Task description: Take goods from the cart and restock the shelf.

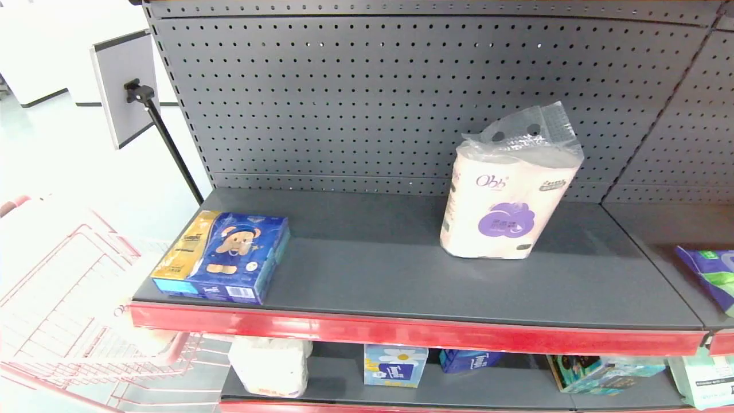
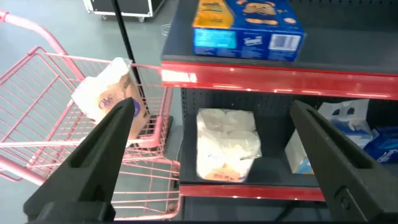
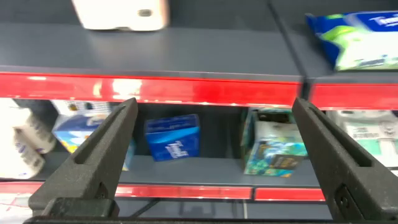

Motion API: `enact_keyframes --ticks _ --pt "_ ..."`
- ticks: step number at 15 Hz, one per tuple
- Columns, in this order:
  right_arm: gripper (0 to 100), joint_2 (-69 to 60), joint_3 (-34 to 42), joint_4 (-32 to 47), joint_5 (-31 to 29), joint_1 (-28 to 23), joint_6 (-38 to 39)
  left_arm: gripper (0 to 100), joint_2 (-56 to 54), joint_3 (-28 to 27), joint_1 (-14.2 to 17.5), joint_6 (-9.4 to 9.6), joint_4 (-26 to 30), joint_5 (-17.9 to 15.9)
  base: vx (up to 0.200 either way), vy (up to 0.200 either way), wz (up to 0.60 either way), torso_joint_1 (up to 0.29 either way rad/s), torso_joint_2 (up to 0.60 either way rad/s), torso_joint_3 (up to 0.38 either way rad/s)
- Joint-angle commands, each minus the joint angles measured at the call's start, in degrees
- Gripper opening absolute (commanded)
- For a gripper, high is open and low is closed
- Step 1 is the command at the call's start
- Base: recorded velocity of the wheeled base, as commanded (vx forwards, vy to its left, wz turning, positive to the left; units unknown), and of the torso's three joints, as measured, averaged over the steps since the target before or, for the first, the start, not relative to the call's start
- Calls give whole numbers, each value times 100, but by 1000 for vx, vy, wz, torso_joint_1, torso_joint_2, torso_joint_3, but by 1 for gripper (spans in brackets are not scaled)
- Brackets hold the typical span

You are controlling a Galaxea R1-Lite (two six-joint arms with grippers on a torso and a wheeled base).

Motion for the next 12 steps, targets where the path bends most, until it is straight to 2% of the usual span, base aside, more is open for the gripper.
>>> enact_keyframes --ticks 1,12 --pt "100 2 0 -4 1 -3 -1 100 5 0 -1 -4 1 1 0 200 0 -2 7 2" --pt "100 2 0 -4 1 -3 -1 100 5 0 -1 -4 1 1 0 200 0 4 5 2"
